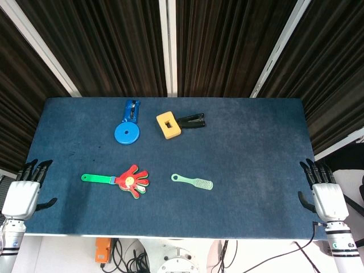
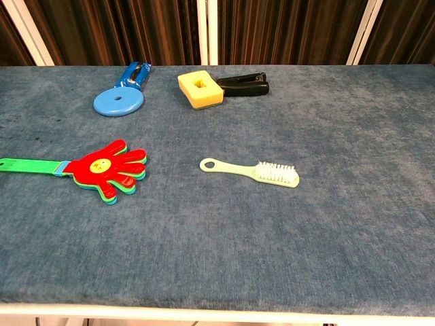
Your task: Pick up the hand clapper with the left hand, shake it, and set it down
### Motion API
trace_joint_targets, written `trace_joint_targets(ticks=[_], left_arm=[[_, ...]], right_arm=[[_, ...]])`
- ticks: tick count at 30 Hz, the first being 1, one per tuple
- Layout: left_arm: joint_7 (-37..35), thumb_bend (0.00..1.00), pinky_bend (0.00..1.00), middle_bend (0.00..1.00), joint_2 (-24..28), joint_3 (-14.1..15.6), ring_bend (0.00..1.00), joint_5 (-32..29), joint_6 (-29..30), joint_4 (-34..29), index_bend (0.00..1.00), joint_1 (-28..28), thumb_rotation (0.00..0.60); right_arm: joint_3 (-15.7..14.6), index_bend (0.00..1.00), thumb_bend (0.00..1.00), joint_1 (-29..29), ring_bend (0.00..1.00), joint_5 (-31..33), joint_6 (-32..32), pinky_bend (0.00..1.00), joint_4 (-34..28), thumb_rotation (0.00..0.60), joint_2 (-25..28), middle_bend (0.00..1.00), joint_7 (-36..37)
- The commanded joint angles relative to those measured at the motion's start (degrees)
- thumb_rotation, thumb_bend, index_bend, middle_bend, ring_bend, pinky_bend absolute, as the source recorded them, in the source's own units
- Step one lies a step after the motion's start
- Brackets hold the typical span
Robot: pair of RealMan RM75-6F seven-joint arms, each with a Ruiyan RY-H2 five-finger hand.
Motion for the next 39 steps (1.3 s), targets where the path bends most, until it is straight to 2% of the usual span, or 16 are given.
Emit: trace_joint_targets(ticks=[1,7,11,18,23,28,32,39], left_arm=[[-0.16,0.08,0.10,0.12,-0.58,-0.08,0.00,0.66,-0.27,0.48,0.06,-0.40,0.600],[-0.70,0.08,0.10,0.12,-0.96,0.66,0.00,1.06,-4.67,-0.24,0.07,-2.26,0.600],[-2.01,0.08,0.11,0.12,-1.83,0.22,0.00,0.63,-8.97,-0.42,0.12,-4.78,0.600],[-3.45,0.09,0.11,0.12,-6.32,-0.81,0.00,0.24,-15.24,3.20,0.14,-9.34,0.600],[-9.73,0.10,0.11,0.12,-9.07,-1.75,0.00,-0.40,-20.91,5.75,0.16,-13.25,0.600],[-11.85,0.12,0.11,0.13,-12.00,-2.39,0.00,-0.32,-23.97,9.52,0.20,-16.33,0.600],[-12.37,0.12,0.11,0.14,-12.88,-2.32,0.00,-0.72,-26.24,11.11,0.24,-17.99,0.600],[-10.25,0.13,0.10,0.15,-12.43,-1.54,0.00,-2.99,-30.61,11.63,0.25,-19.75,0.600]], right_arm=[[0.01,0.00,0.33,-0.10,0.00,-0.22,0.27,0.00,0.22,0.600,0.00,0.00,0.31],[0.49,0.00,0.32,0.41,0.00,-0.62,0.34,0.00,-0.52,0.600,0.61,0.00,0.00],[0.98,0.00,0.32,0.92,0.00,-0.46,0.00,0.00,-1.29,0.600,1.33,0.00,-0.43],[1.38,0.00,0.32,1.69,0.00,-0.51,-0.56,0.00,-2.66,0.600,2.22,0.00,-1.82],[1.23,0.00,0.32,1.25,0.00,-0.39,0.10,0.00,-2.72,0.600,2.20,0.00,-2.15],[1.31,0.00,0.32,0.80,0.00,0.00,0.74,0.00,-2.55,0.600,2.37,0.00,-2.00],[1.36,0.00,0.32,0.83,0.00,0.07,0.71,0.00,-2.54,0.600,2.54,0.00,-2.05],[1.36,0.00,0.32,0.83,0.00,0.35,0.51,0.00,-2.21,0.600,2.67,0.00,-1.86]])
